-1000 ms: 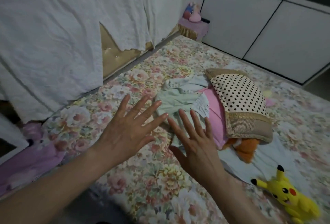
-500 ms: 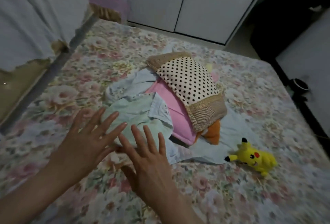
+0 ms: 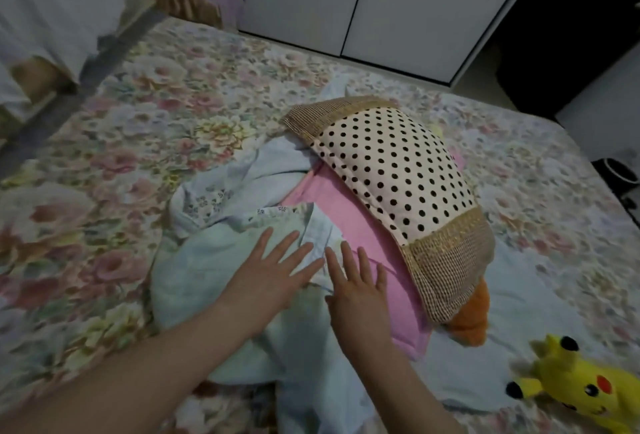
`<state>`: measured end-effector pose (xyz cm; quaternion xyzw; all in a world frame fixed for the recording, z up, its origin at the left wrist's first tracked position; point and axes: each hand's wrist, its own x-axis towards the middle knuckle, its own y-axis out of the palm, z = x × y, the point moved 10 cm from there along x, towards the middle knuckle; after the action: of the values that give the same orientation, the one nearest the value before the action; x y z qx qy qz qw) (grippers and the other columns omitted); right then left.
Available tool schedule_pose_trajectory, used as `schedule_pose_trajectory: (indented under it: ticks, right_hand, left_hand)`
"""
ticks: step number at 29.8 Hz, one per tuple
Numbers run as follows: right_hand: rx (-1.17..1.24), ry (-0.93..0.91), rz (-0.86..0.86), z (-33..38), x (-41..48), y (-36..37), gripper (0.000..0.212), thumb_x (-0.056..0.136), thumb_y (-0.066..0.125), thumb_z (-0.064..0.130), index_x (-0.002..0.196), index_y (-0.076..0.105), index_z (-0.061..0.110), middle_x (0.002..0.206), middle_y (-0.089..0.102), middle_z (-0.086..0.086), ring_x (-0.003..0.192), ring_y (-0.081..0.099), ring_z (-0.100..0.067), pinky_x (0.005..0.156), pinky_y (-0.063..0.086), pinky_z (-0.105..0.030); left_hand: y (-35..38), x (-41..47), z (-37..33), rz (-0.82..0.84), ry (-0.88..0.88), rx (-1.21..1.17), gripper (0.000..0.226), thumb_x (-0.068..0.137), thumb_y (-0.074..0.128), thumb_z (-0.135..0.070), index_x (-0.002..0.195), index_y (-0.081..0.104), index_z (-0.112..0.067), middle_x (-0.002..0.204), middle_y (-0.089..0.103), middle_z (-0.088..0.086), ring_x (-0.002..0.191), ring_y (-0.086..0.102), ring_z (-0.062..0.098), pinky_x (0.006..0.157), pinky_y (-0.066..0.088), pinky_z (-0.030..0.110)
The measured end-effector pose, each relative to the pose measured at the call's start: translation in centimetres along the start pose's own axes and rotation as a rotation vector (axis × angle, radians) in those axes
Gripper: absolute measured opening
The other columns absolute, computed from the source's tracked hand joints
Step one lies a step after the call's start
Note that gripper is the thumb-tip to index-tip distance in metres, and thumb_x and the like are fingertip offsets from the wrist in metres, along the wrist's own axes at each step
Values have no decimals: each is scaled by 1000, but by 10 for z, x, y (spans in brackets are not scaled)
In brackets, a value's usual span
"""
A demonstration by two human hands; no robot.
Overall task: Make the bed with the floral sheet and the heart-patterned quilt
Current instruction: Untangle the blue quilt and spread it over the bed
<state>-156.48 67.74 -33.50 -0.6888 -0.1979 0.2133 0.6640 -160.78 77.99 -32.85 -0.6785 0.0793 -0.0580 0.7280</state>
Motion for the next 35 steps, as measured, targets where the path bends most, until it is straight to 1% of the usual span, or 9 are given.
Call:
schedule_pose_trajectory:
  ticks: [3, 6, 10, 14, 17, 20, 26, 33, 35]
  right_hand:
    - [-28, 2, 83, -8, 33, 42, 89, 64, 84, 17, 145, 48, 20, 150, 46, -11, 138, 42, -35, 108, 34, -57]
    - [-57, -55, 211, -6, 50, 72, 86, 87, 58, 15, 157, 8, 20, 165, 4, -7, 151, 4, -33, 119, 5, -53]
    - [-28, -95, 212, -4, 68, 103, 71, 52, 83, 21, 121, 66, 16, 131, 60, -7, 122, 57, -35, 85, 54, -44]
    - [173, -167, -20, 10, 64, 80, 28, 63, 69, 9, 90, 72, 15, 89, 68, -1, 84, 69, -27, 59, 55, -31]
    - [247, -179, -97, 27, 35, 52, 46, 60, 78, 5, 105, 74, 13, 102, 73, -3, 91, 72, -25, 74, 58, -31]
    - [289, -260, -146, 47, 4, 29, 52, 64, 70, 0, 115, 73, 10, 116, 72, -6, 103, 70, -26, 88, 55, -30]
    - [323, -358, -68, 91, -52, -31, 60, 66, 57, -1, 125, 66, 7, 129, 64, -13, 118, 62, -24, 106, 42, -31]
    - [245, -478, -46, 140, -104, -133, 70, 75, 34, 12, 143, 49, 15, 143, 54, -5, 132, 50, -31, 101, 46, -53]
    - [160, -615, 29, 165, -107, -134, 78, 81, 40, -1, 153, 31, 25, 161, 27, -1, 148, 23, -32, 113, 31, -56]
  left_hand:
    - [48, 40, 6, 14, -95, -29, 87, 37, 97, -35, 119, 71, -23, 125, 67, 12, 116, 63, 36, 102, 41, 59]
    - [83, 61, 8, 52, -158, -141, 78, 32, 98, -37, 106, 77, -25, 115, 71, 15, 108, 67, 36, 96, 47, 55]
    - [113, 71, 16, 39, -256, -263, 52, 49, 91, -42, 97, 79, -27, 109, 72, 16, 101, 69, 35, 91, 47, 44]
    - [109, 67, 21, -26, -351, -574, 41, 94, 39, -39, 116, 68, -21, 121, 62, 15, 104, 64, 37, 83, 52, 36]
    - [85, 53, 26, -72, -464, -643, 49, 102, 22, -37, 139, 49, -20, 142, 49, 2, 127, 50, 22, 100, 34, 27]
    - [60, 37, 30, -73, -519, -713, 43, 106, 35, -23, 148, 41, -20, 155, 36, 2, 138, 40, 21, 109, 27, 27]
    - [0, -44, 48, 81, -688, -674, 55, 99, 50, -10, 151, 31, -17, 154, 29, 14, 132, 43, 29, 102, 34, 29]
    - [-83, -181, 26, 191, -806, -806, 21, 102, 44, -14, 100, 65, -14, 104, 64, 8, 105, 61, 23, 72, 34, 17]
    - [-93, -213, 19, 147, -883, -882, 20, 100, 47, -12, 84, 58, -18, 95, 59, 6, 97, 58, 23, 67, 33, 16]
